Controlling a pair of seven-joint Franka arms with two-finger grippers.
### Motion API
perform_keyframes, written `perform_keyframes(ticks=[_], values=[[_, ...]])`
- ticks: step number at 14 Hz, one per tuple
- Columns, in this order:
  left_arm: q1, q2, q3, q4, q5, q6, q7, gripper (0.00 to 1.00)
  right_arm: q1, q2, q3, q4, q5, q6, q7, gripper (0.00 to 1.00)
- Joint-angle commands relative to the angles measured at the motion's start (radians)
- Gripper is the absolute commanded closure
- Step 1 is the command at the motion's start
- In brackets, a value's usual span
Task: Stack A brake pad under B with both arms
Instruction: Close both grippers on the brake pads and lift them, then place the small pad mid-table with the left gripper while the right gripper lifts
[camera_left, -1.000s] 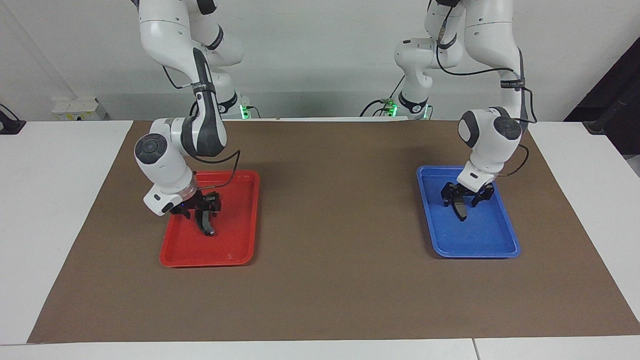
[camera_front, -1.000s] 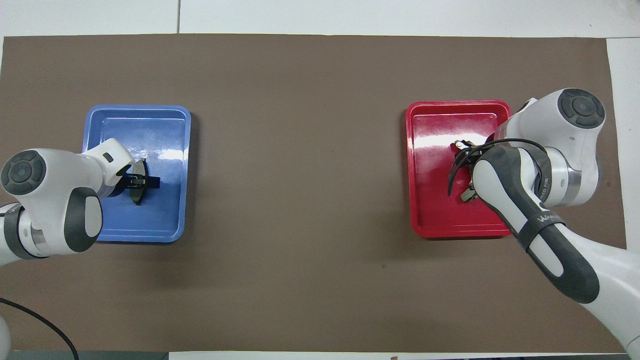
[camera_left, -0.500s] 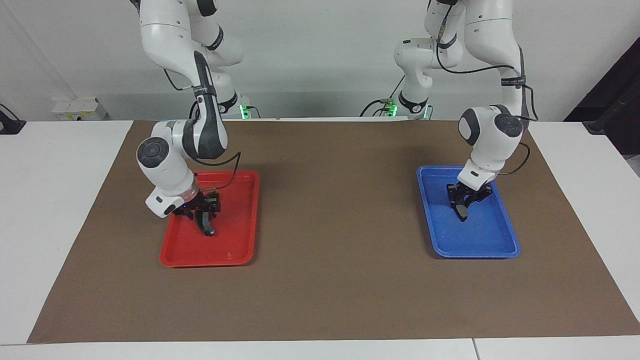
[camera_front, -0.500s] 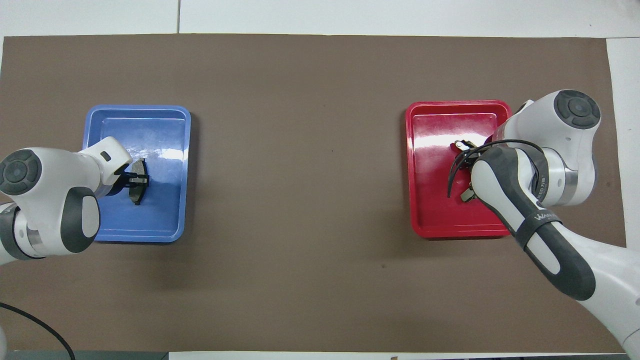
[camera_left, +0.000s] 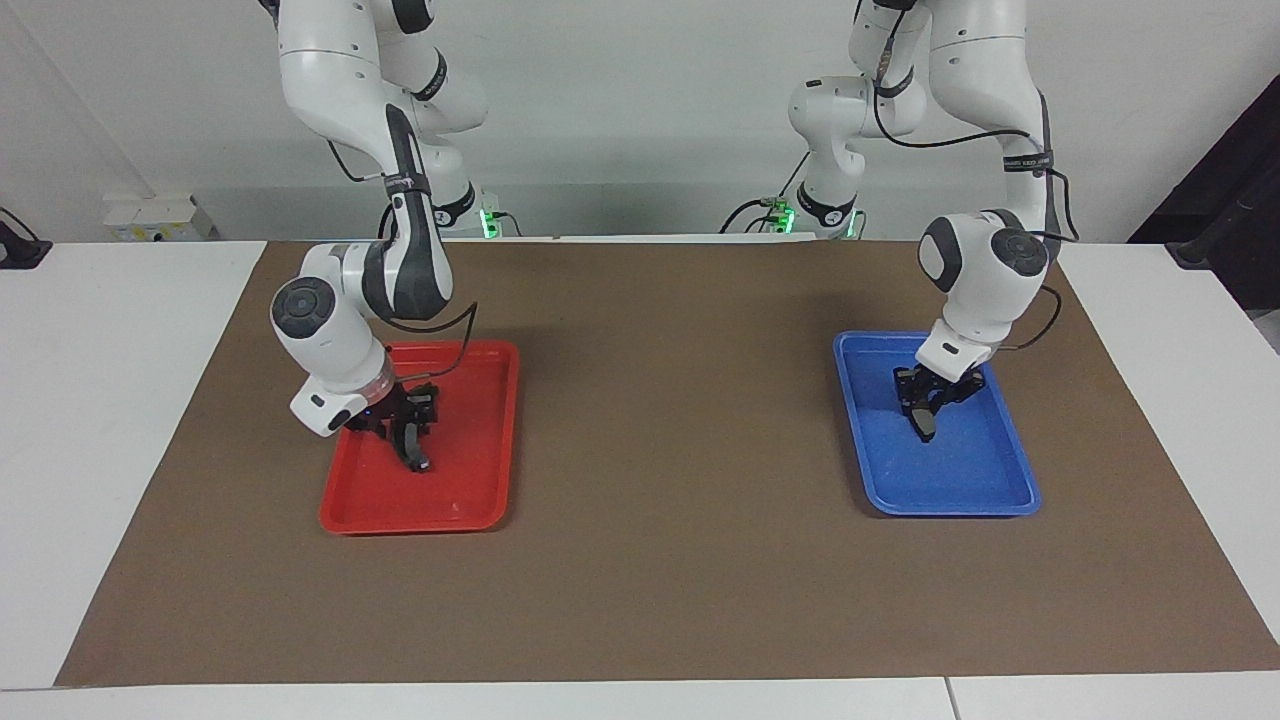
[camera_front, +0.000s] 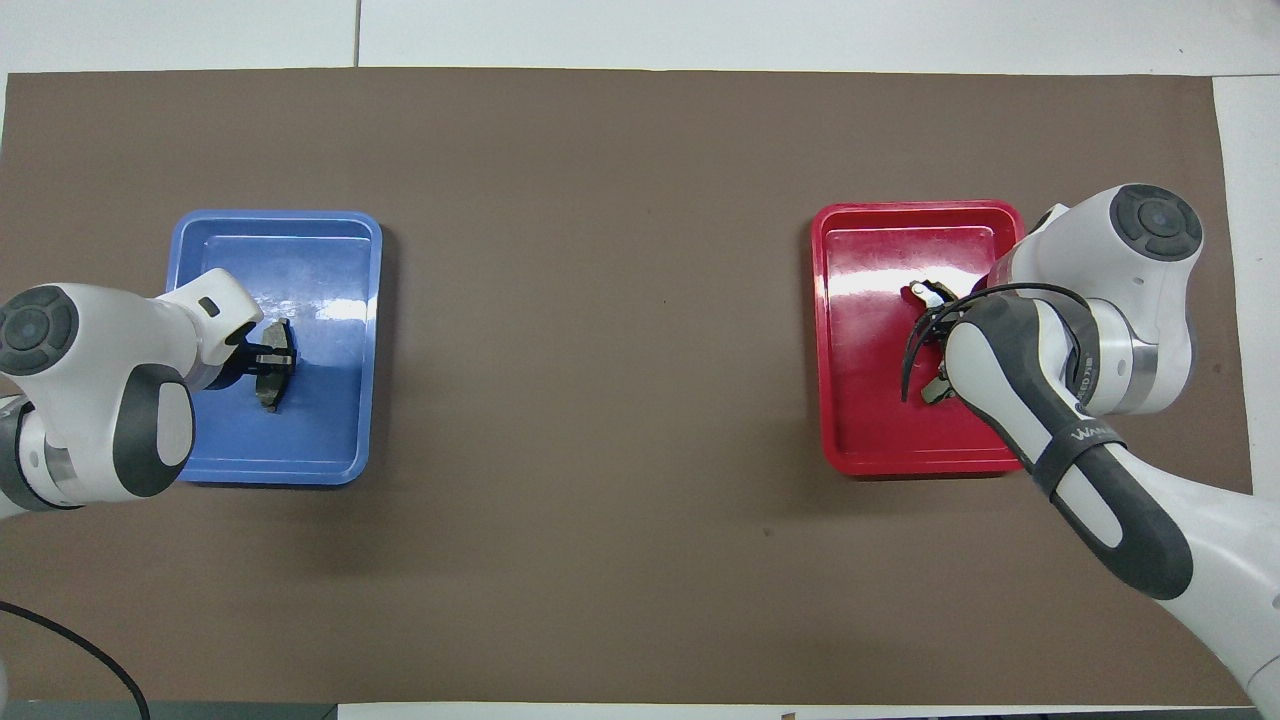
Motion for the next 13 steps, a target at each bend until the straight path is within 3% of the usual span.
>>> perform_keyframes(ticks=[1, 5, 8, 13], values=[[-0.026, 0.006, 0.017, 0.143, -0.001, -0.183, 0.004, 0.99, -0.007, -0.006, 0.004, -0.012, 0.014, 0.003, -0.033, 0.34], [-0.041, 0.008, 0.003, 0.339, -0.001, -0.400, -0.064, 0.99, -0.008, -0.008, 0.004, -0.012, 0.014, -0.003, -0.034, 0.41], [-0.052, 0.015, -0.050, 0.398, -0.001, -0.455, -0.183, 0.99, -0.008, -0.008, 0.004, -0.012, 0.014, -0.005, -0.048, 0.47], [-0.075, 0.034, -0.207, 0.472, -0.002, -0.485, -0.482, 0.99, -0.008, -0.010, 0.004, -0.016, 0.013, -0.012, -0.056, 0.88]])
